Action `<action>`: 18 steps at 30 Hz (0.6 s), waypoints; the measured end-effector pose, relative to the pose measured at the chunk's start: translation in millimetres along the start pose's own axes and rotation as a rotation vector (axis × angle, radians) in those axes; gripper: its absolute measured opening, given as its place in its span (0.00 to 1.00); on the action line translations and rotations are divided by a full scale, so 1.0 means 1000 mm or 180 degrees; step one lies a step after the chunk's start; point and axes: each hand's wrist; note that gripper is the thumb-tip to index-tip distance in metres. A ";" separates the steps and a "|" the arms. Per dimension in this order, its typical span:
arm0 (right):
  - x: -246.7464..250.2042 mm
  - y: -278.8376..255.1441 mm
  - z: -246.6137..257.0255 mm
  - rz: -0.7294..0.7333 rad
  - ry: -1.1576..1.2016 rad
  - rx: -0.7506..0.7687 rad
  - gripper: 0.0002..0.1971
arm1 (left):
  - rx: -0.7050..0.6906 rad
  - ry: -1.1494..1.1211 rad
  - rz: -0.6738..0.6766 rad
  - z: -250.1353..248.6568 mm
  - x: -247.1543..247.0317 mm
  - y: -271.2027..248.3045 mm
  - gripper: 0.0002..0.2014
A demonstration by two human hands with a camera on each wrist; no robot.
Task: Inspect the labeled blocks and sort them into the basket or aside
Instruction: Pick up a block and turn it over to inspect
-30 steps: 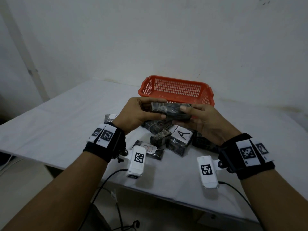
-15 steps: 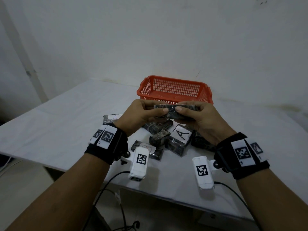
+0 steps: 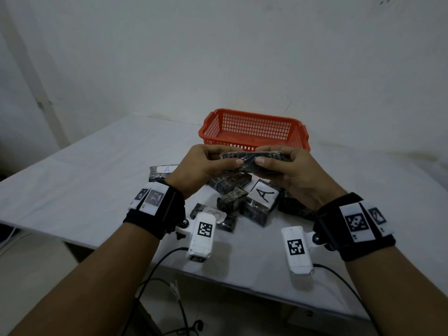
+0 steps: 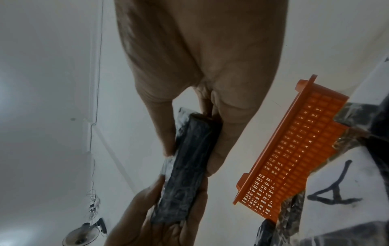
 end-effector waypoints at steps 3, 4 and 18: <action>0.002 0.002 0.005 0.0003 -0.0119 0.0108 0.21 | -0.0015 -0.0120 0.0095 0.001 0.000 0.002 0.19; 0.002 0.003 0.007 0.0012 -0.0164 0.0127 0.22 | -0.0032 -0.0082 0.0081 0.002 0.000 0.002 0.19; 0.003 0.002 0.005 -0.0042 -0.0472 0.0366 0.25 | -0.0349 0.0435 -0.0169 0.003 0.006 0.002 0.22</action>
Point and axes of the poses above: each hand's wrist, its own y-axis towards the middle knuckle, its own x-axis out of the back of the hand, z = x × y, and after that the axes turned 12 degrees about y, right-handed
